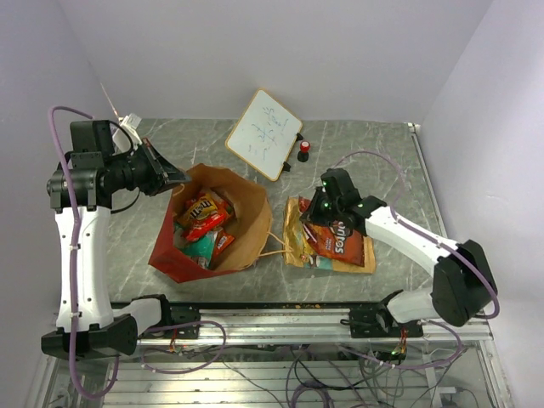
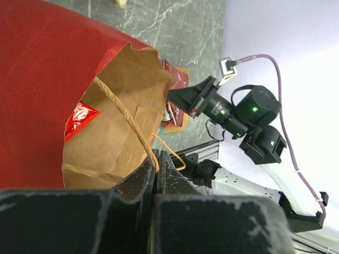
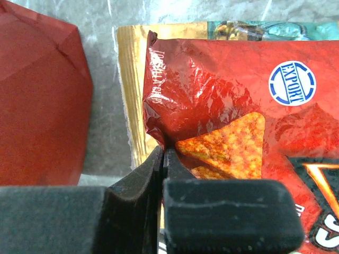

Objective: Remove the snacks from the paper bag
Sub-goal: Place the snack at the center of the board, then take out the snack from the paper bag.

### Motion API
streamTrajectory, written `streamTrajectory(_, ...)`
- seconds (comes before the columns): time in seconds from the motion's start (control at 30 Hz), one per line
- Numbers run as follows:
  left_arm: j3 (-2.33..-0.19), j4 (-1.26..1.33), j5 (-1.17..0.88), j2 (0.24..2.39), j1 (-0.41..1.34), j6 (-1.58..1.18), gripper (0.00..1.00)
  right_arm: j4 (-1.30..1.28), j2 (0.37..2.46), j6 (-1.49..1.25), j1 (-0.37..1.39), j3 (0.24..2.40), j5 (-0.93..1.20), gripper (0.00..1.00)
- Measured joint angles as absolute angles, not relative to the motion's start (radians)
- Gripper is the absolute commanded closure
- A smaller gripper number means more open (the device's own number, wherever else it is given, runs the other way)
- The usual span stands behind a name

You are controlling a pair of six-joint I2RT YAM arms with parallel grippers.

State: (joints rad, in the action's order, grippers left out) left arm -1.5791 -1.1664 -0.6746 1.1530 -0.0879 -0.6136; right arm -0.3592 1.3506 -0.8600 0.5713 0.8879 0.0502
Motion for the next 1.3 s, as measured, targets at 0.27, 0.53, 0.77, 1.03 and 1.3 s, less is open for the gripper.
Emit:
streamTrajectory(0.27, -1.461, -1.033, -0.732, 1.128, -0.088, -0.69, 0.91, -0.4, 1.451, -0.777, 0.57, 0.967, 0.121, 0.58)
streamTrajectory(0.53, -1.399, -0.941, -0.783, 1.126, -0.088, -0.733, 0.87, -0.64, 1.552, -0.516, 0.559, 1.31, 0.142, 0.51)
streamTrajectory(0.77, -1.407, -0.911, -0.801, 1.129, -0.088, -0.734, 0.93, -0.709, 1.555, -0.368, 0.558, 1.448, 0.201, 0.49)
streamTrajectory(1.03, -1.42, -0.906, -0.811, 1.134, -0.088, -0.733, 0.93, -0.561, 1.557, -0.185, 0.722, 1.576, 0.208, 0.44)
streamTrajectory(1.3, -1.465, -0.925, -0.806, 1.15, -0.088, -0.696, 0.93, -0.408, 1.552, 0.29, 0.986, 1.485, 0.384, 0.32)
